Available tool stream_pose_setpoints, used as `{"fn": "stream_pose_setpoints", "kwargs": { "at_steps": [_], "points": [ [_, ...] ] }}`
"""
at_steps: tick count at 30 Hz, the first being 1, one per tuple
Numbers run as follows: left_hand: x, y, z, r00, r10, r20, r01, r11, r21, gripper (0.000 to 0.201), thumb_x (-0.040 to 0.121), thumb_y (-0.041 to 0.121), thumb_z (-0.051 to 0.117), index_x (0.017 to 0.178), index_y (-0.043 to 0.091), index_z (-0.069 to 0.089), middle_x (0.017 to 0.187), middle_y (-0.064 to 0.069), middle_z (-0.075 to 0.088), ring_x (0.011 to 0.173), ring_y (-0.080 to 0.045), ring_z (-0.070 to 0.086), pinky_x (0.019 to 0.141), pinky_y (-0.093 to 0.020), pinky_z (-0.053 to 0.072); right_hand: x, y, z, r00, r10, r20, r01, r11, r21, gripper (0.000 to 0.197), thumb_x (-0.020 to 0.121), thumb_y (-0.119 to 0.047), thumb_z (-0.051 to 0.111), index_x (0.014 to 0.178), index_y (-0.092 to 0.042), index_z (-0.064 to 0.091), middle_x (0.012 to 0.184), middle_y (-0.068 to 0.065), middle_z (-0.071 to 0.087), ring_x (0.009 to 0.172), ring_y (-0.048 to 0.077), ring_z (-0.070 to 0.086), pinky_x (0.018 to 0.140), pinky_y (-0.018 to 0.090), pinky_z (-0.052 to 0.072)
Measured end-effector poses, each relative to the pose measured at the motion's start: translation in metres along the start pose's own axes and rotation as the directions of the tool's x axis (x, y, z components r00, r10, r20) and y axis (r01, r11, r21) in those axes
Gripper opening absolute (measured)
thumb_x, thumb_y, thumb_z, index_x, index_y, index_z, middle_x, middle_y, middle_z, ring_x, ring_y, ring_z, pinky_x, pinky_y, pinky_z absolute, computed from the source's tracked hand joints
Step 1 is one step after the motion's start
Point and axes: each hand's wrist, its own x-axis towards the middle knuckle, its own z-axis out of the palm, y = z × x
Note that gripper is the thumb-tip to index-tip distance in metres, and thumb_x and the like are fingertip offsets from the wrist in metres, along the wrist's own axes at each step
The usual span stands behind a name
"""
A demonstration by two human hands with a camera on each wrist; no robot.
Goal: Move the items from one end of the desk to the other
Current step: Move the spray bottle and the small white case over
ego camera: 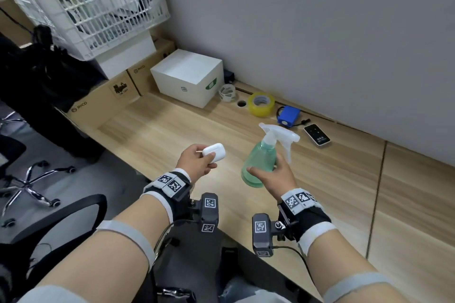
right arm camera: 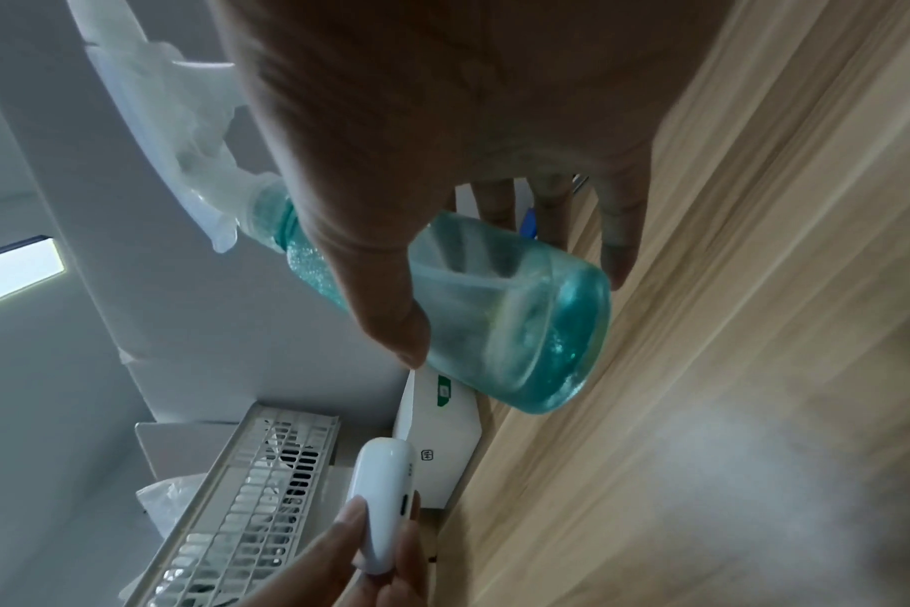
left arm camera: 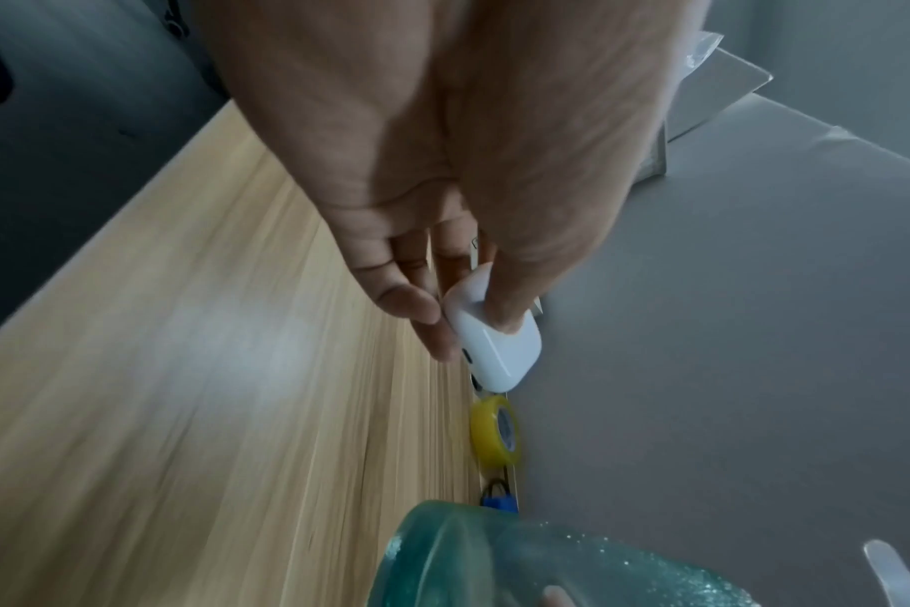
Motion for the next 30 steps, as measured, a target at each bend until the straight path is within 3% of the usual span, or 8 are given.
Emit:
{"fn": "stream_pose_setpoints", "kwargs": {
  "at_steps": [4,9,13,18,21,23,27,30],
  "points": [
    [0.066,0.007,-0.029,0.999,-0.002,-0.046,0.004,0.999,0.049,0.022,0.096,0.011,0.062,0.115,0.011,0.053,0.108,-0.013,0.071,0.078,-0.024,0.071,0.066,-0.029,0.051,0.057,-0.011,0.05,1.0,0.02,0.006,-0.02,1.0,-0.002,0.072,0.065,-0.035,0.084,0.13,-0.029,0.054,0.113,-0.006,0.067,0.104,0.017,0.064,0.094,0.038,0.053],
    [0.135,0.013,-0.074,0.997,-0.055,-0.053,0.061,0.992,0.111,0.021,0.095,0.01,0.062,0.115,0.016,0.063,0.102,-0.014,0.072,0.079,-0.025,0.067,0.068,-0.03,0.05,0.123,-0.021,0.112,0.998,0.057,0.03,-0.056,0.998,-0.042,0.073,0.063,-0.037,0.083,0.129,-0.027,0.053,0.114,-0.003,0.067,0.104,0.021,0.064,0.094,0.04,0.052],
    [0.175,0.012,-0.112,0.987,-0.131,-0.087,0.141,0.984,0.111,0.029,0.098,0.01,0.058,0.127,0.012,0.062,0.096,-0.012,0.068,0.074,-0.023,0.064,0.068,-0.029,0.051,0.152,-0.035,0.151,0.993,0.056,0.103,-0.036,0.983,-0.179,0.068,0.069,-0.031,0.082,0.131,-0.026,0.052,0.117,0.001,0.064,0.1,0.02,0.059,0.081,0.024,0.041],
    [0.242,-0.004,-0.148,0.957,-0.262,-0.128,0.269,0.962,0.039,0.034,0.096,0.007,0.062,0.128,0.0,0.053,0.104,-0.021,0.066,0.066,-0.021,0.066,0.061,-0.025,0.059,0.187,-0.043,0.194,0.971,0.058,0.234,0.01,0.96,-0.279,0.074,0.068,-0.03,0.083,0.133,-0.031,0.05,0.114,-0.003,0.057,0.105,0.018,0.055,0.085,0.025,0.042],
    [0.277,-0.011,-0.162,0.942,-0.304,-0.144,0.303,0.952,-0.031,0.03,0.095,0.008,0.064,0.123,0.002,0.056,0.096,-0.019,0.067,0.068,-0.023,0.065,0.063,-0.025,0.06,0.206,-0.048,0.218,0.977,0.082,0.196,-0.022,0.956,-0.291,0.076,0.063,-0.035,0.084,0.131,-0.028,0.052,0.117,-0.001,0.055,0.105,0.016,0.055,0.087,0.024,0.041],
    [0.309,-0.016,-0.171,0.935,-0.333,-0.12,0.328,0.943,-0.055,0.028,0.095,0.01,0.065,0.121,0.006,0.059,0.097,-0.019,0.067,0.066,-0.022,0.064,0.057,-0.024,0.059,0.224,-0.05,0.241,0.982,0.123,0.141,-0.08,0.957,-0.279,0.073,0.062,-0.034,0.084,0.128,-0.028,0.054,0.118,0.0,0.054,0.103,0.015,0.056,0.087,0.022,0.041],
    [0.372,-0.021,-0.187,0.923,-0.381,-0.059,0.377,0.924,-0.061,0.025,0.096,0.01,0.063,0.12,0.01,0.063,0.082,-0.014,0.067,0.051,-0.014,0.062,0.054,-0.026,0.054,0.261,-0.058,0.284,0.981,0.184,0.061,-0.157,0.938,-0.309,0.07,0.062,-0.035,0.085,0.125,-0.023,0.056,0.118,-0.001,0.059,0.103,0.014,0.058,0.088,0.022,0.043],
    [0.411,-0.016,-0.2,0.917,-0.393,-0.063,0.387,0.918,-0.092,0.025,0.096,0.005,0.061,0.12,0.012,0.062,0.092,-0.018,0.065,0.054,-0.019,0.06,0.055,-0.029,0.056,0.291,-0.066,0.31,0.976,0.215,0.045,-0.187,0.918,-0.349,0.07,0.065,-0.037,0.084,0.127,-0.02,0.056,0.116,-0.006,0.059,0.104,0.013,0.057,0.088,0.021,0.042]
  ]
}}
